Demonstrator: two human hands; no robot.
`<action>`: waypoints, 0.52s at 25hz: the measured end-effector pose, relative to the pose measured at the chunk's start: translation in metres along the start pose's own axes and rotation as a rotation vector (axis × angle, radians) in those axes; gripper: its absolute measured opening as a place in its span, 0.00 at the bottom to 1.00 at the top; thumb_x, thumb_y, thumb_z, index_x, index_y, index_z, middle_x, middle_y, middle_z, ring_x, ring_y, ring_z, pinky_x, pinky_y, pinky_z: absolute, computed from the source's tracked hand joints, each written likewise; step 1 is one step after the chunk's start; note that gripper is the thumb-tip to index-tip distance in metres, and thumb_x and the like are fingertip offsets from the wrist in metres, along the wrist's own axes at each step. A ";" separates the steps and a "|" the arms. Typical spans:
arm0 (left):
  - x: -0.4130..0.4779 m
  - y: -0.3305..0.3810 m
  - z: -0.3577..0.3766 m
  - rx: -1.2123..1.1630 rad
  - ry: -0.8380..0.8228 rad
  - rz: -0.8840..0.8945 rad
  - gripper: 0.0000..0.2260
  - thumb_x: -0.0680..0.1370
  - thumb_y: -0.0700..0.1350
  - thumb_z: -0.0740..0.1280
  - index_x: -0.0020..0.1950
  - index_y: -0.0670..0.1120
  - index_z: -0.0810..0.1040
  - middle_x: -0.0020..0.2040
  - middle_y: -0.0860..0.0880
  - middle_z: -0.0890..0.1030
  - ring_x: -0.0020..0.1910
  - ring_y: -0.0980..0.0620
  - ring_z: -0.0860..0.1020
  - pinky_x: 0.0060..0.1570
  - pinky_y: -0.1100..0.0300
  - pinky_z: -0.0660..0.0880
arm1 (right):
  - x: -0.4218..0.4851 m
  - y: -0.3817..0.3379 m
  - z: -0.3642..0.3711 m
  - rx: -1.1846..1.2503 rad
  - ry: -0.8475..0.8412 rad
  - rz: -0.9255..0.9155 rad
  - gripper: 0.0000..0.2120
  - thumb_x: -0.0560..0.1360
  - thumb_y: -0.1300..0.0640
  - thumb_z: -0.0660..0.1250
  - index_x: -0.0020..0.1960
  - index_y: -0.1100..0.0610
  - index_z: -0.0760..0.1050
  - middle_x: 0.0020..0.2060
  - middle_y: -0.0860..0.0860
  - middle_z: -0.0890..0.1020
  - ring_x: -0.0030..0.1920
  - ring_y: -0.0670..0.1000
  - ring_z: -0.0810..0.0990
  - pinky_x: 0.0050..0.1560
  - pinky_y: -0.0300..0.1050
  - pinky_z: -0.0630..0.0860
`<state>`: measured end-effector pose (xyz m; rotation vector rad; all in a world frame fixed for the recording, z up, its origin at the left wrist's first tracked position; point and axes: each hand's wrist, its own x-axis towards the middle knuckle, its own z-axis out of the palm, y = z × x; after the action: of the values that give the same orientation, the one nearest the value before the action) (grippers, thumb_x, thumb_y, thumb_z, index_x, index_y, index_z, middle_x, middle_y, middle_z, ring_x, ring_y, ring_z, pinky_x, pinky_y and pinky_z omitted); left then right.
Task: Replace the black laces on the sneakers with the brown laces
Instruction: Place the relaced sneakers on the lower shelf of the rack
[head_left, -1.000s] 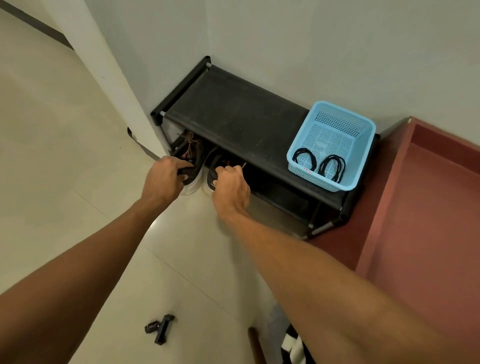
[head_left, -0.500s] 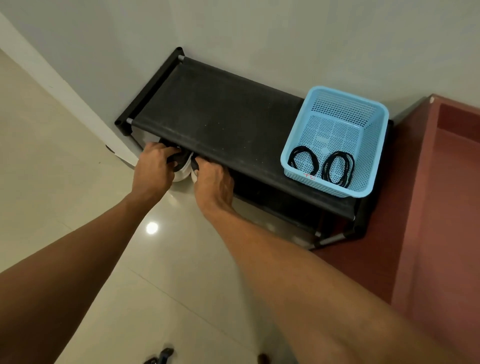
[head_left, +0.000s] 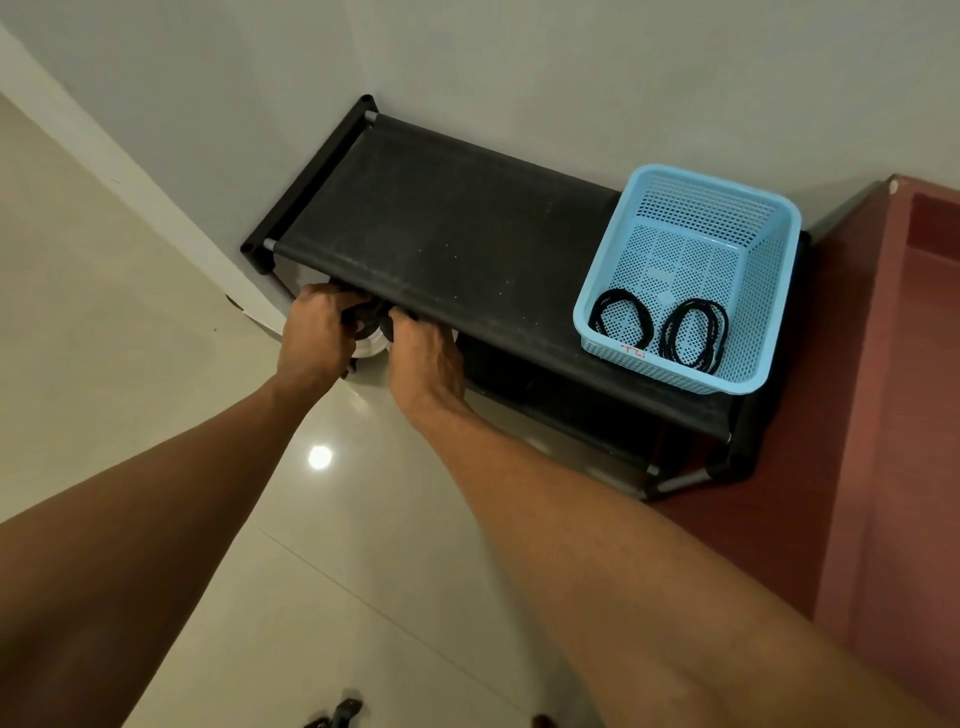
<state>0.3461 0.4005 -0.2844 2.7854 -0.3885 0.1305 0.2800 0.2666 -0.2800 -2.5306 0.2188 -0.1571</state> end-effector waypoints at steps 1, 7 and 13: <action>0.000 0.000 0.001 -0.003 0.000 0.000 0.22 0.75 0.28 0.70 0.67 0.45 0.82 0.61 0.42 0.83 0.61 0.39 0.77 0.58 0.48 0.79 | -0.001 0.000 0.001 -0.016 -0.001 -0.020 0.13 0.81 0.62 0.70 0.65 0.56 0.78 0.51 0.54 0.83 0.50 0.52 0.83 0.42 0.41 0.76; 0.001 -0.007 0.006 -0.016 0.003 -0.006 0.25 0.73 0.29 0.73 0.67 0.45 0.81 0.63 0.43 0.82 0.65 0.40 0.77 0.66 0.46 0.77 | -0.006 0.007 0.001 -0.118 0.091 -0.047 0.16 0.79 0.60 0.72 0.66 0.54 0.78 0.53 0.54 0.85 0.52 0.54 0.84 0.52 0.44 0.78; -0.001 -0.001 0.003 -0.036 0.003 0.001 0.26 0.73 0.32 0.75 0.70 0.45 0.77 0.67 0.42 0.80 0.69 0.39 0.75 0.72 0.43 0.72 | -0.007 0.004 0.001 -0.157 0.081 -0.038 0.26 0.74 0.58 0.77 0.70 0.53 0.75 0.58 0.54 0.84 0.61 0.55 0.83 0.62 0.50 0.77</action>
<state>0.3453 0.4009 -0.2881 2.7490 -0.3876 0.1271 0.2724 0.2655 -0.2831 -2.6880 0.2232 -0.2670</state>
